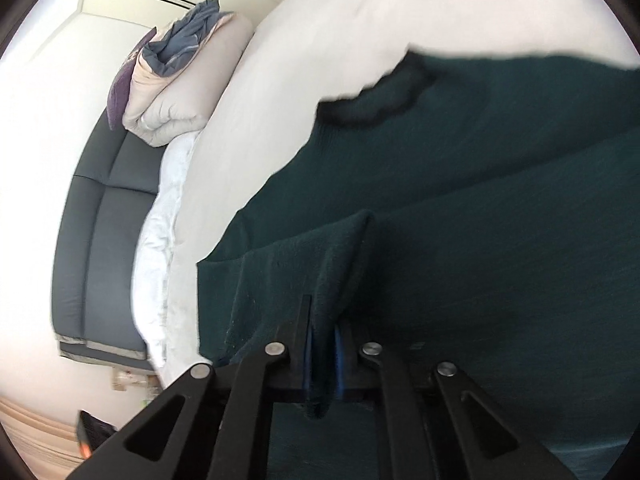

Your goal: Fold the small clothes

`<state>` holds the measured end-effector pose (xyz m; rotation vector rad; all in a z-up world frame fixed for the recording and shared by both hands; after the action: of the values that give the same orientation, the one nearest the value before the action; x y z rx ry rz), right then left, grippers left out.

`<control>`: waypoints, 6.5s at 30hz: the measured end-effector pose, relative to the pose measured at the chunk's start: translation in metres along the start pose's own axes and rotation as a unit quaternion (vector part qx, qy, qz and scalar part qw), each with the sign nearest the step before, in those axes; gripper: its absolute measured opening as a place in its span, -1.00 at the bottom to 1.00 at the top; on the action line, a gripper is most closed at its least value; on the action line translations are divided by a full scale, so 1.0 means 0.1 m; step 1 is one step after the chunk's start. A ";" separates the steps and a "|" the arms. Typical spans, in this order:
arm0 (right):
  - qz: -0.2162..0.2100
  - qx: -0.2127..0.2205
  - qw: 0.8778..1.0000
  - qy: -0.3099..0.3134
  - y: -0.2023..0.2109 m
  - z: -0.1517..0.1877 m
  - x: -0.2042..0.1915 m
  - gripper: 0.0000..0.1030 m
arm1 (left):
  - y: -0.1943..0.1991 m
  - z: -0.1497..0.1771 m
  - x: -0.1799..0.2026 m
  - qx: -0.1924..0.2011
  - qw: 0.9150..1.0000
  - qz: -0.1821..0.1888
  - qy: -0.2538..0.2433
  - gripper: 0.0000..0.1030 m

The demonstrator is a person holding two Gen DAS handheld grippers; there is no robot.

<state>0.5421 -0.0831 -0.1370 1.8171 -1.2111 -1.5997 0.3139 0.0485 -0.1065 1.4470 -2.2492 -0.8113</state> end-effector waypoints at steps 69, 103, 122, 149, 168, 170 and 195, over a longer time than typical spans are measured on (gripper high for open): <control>0.031 0.096 0.995 -0.017 0.59 0.09 0.96 -0.24 | -0.55 0.36 -1.10 -0.116 0.985 -0.019 0.126 -0.61; 0.066 0.118 0.990 -0.049 2.29 3.13 1.82 0.60 | 1.87 2.31 -0.35 -0.167 0.900 0.184 0.359 0.44; -0.011 0.086 0.990 -0.111 2.36 3.30 2.02 0.51 | 1.66 2.41 -0.58 -0.212 0.833 0.265 0.438 -0.08; 0.011 0.018 0.996 -0.086 2.18 3.41 1.93 -0.14 | 1.63 2.38 -0.43 -0.163 0.820 0.307 0.454 -0.86; -0.021 0.053 0.997 -0.058 2.33 3.18 1.64 -0.86 | 1.83 2.17 -0.60 -0.080 0.814 0.334 0.468 -0.88; -0.032 0.062 0.996 -0.058 2.36 3.09 1.59 -0.86 | 1.86 2.05 -0.65 -0.063 0.814 0.336 0.469 -0.88; -0.036 0.129 0.990 -0.040 2.16 1.34 1.06 -0.86 | 1.15 0.49 -1.47 0.030 0.828 0.305 0.470 -0.92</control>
<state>0.3410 -0.2539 -0.0598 1.9886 -1.4640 -1.6321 0.2660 0.2324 -0.0695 0.7459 -1.7234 0.1850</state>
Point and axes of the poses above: each gripper's, at about its wrist camera, not at the fingertips, and y roughly against the way its jaws point, x to its right, z to its underside, the point moved 4 cm from there along -y, roughly the way its jaws point, and after that the axes turned 11 degrees about z, right-handed, at the moved point
